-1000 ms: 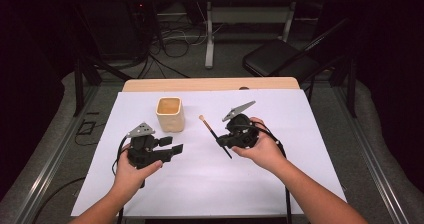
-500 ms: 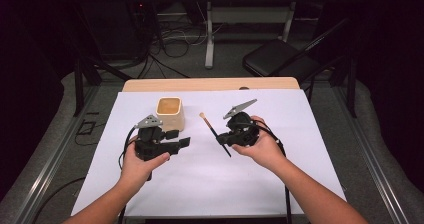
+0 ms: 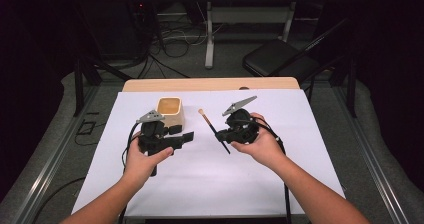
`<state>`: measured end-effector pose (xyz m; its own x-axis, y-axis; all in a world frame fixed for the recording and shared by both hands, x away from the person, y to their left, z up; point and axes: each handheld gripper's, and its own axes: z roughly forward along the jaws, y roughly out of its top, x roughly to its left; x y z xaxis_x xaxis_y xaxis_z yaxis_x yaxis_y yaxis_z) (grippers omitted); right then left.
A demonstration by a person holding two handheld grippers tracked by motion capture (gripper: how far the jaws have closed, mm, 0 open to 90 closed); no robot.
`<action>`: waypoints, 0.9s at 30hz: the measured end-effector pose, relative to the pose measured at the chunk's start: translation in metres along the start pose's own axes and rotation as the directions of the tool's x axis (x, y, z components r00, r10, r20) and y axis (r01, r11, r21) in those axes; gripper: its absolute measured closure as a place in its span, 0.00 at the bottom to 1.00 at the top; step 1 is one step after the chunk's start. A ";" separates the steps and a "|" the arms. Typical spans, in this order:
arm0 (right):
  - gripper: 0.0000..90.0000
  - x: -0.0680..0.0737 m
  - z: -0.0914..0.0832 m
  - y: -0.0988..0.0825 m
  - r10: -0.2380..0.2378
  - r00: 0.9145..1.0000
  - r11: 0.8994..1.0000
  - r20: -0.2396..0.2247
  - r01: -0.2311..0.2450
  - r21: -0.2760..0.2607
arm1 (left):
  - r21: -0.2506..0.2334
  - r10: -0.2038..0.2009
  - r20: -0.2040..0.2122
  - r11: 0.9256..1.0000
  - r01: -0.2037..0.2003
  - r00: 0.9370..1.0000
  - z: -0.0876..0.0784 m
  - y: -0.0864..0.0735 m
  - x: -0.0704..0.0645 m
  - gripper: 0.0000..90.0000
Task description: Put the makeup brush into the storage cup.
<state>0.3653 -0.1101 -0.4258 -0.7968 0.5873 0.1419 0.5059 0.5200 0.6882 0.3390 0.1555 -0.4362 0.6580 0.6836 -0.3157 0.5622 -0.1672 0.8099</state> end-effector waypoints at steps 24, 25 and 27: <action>0.93 0.000 0.011 0.003 0.035 0.999 0.999 0.004 -0.034 -0.038 | -0.122 -0.068 0.085 0.989 0.078 0.994 0.020 0.007 -0.003 0.54; 0.93 0.000 0.011 0.003 0.036 0.999 0.999 0.003 -0.036 -0.037 | -0.123 -0.070 0.085 0.989 0.080 0.994 0.021 0.007 -0.003 0.55; 0.93 0.001 0.012 0.003 0.037 0.999 0.999 0.003 -0.037 -0.038 | -0.123 -0.077 0.081 0.989 0.087 0.994 0.022 0.008 -0.002 0.56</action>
<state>0.3700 -0.1010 -0.4325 -0.7769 0.6076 0.1653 0.5217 0.4740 0.7093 0.3526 0.1370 -0.4401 0.6508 0.6349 -0.4164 0.5517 -0.0187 0.8338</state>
